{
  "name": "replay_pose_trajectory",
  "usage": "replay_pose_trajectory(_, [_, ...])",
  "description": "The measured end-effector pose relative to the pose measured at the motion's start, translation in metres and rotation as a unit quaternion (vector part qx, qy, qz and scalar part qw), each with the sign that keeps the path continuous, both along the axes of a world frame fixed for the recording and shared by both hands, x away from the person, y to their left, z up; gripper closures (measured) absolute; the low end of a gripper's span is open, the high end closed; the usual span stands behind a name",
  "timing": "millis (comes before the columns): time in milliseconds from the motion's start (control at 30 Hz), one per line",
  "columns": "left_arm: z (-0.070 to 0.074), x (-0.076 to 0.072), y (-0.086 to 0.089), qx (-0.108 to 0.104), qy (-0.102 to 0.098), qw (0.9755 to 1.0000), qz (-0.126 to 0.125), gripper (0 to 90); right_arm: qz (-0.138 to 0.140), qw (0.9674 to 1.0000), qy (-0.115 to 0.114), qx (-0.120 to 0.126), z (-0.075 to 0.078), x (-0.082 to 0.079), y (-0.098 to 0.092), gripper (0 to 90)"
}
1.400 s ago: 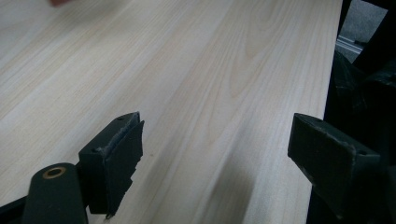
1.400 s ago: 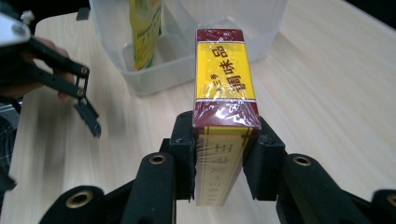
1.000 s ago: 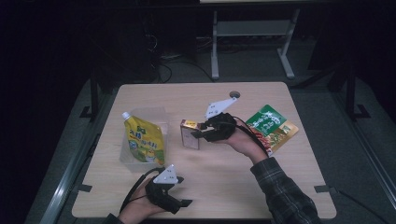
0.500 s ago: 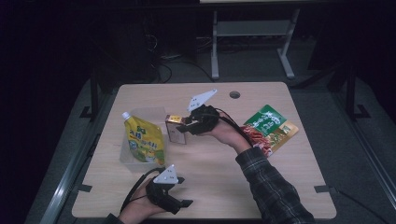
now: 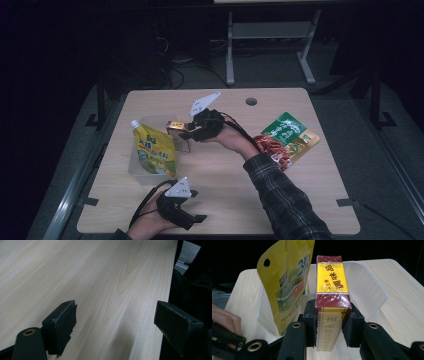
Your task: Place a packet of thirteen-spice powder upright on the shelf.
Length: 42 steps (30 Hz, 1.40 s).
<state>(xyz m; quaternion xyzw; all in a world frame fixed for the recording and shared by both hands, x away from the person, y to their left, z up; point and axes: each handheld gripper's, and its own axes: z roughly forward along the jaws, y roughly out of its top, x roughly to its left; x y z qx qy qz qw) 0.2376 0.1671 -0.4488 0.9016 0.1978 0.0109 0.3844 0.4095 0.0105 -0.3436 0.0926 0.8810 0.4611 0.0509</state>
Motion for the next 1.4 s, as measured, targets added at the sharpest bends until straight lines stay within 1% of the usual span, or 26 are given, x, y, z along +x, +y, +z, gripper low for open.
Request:
replay_pose_trajectory(100, [0.000,0.000,-0.001,0.000,0.000,1.0000,-0.001,17.3,0.008,1.0000,-0.004,0.002,0.000,0.001,0.007,67.2])
replay_pose_trajectory(133, [0.000,0.000,-0.001,0.000,0.000,1.0000,-0.002,17.4,0.012,0.9999,-0.001,0.003,0.001,0.002,0.010,67.2])
replay_pose_trajectory(233, [0.000,0.000,-0.001,0.000,0.000,1.0000,-0.002,17.3,0.019,0.9998,-0.005,0.000,0.002,0.004,0.016,67.2])
replay_pose_trajectory(267, [0.000,0.000,-0.001,-0.001,0.001,1.0000,-0.003,17.3,0.019,0.9998,0.000,0.006,0.002,0.005,0.018,67.2])
replay_pose_trajectory(300, [0.000,-0.001,-0.001,-0.001,0.001,1.0000,-0.003,17.3,0.021,0.9997,-0.004,0.007,0.002,0.006,0.019,67.3])
replay_pose_trajectory(367, [0.000,-0.001,-0.001,-0.002,0.002,1.0000,-0.002,17.3,0.024,0.9997,0.003,0.009,0.002,0.009,0.022,67.2])
replay_pose_trajectory(400, [0.000,-0.001,-0.001,-0.003,0.002,1.0000,-0.002,17.4,0.026,0.9996,-0.002,0.008,0.001,0.011,0.024,67.3])
replay_pose_trajectory(533, [0.000,-0.001,-0.002,-0.005,0.004,1.0000,-0.002,17.3,0.033,0.9994,0.002,0.009,0.000,0.014,0.029,67.2])
replay_pose_trajectory(567, [0.000,-0.001,-0.002,-0.006,0.004,1.0000,-0.002,17.3,0.039,0.9992,0.000,0.010,0.000,0.017,0.033,67.3])
replay_pose_trajectory(633, [0.000,-0.001,-0.001,-0.003,0.003,1.0000,-0.003,17.3,0.044,0.9990,0.001,0.012,0.000,0.018,0.036,67.2])
replay_pose_trajectory(767, [0.000,-0.001,-0.002,-0.007,0.005,1.0000,0.001,17.3,0.048,0.9988,0.006,0.009,-0.004,0.019,0.040,67.2])
replay_pose_trajectory(867, [0.001,-0.002,-0.002,-0.006,0.005,1.0000,0.000,17.4,0.050,0.9984,0.016,0.021,-0.006,0.022,0.043,67.3])
replay_pose_trajectory(1000, [0.001,-0.002,-0.002,-0.005,0.003,1.0000,-0.003,17.3,0.054,0.9983,0.013,0.018,-0.005,0.025,0.047,67.2])
replay_pose_trajectory(1067, [0.001,-0.001,-0.002,-0.005,0.000,1.0000,-0.004,17.4,0.055,0.9984,0.010,0.012,-0.004,0.026,0.050,67.2])
replay_pose_trajectory(1100, [0.001,-0.002,-0.002,-0.006,0.000,1.0000,-0.004,17.4,0.059,0.9982,0.005,0.010,-0.004,0.027,0.051,67.2])
replay_pose_trajectory(1133, [0.001,-0.002,-0.002,-0.007,0.000,1.0000,-0.004,17.4,0.057,0.9983,0.008,0.008,-0.003,0.027,0.052,67.2])
replay_pose_trajectory(1167, [0.001,-0.001,-0.002,-0.006,0.001,1.0000,-0.004,17.4,0.062,0.9981,0.002,0.009,-0.003,0.028,0.053,67.2])
replay_pose_trajectory(1267, [0.001,-0.001,-0.002,-0.006,0.000,1.0000,-0.005,17.3,0.069,0.9975,0.007,0.012,-0.004,0.027,0.053,67.2])
replay_pose_trajectory(1300, [0.001,-0.001,-0.002,-0.006,0.001,1.0000,-0.005,17.4,0.073,0.9973,0.001,0.012,-0.004,0.027,0.053,67.2])
replay_pose_trajectory(1367, [0.001,-0.002,-0.002,-0.007,0.001,1.0000,-0.005,17.3,0.082,0.9966,-0.004,0.010,-0.004,0.026,0.053,67.2])
replay_pose_trajectory(1400, [0.001,-0.002,-0.002,-0.007,0.001,1.0000,-0.005,17.4,0.086,0.9962,0.000,0.012,-0.004,0.026,0.053,67.2])
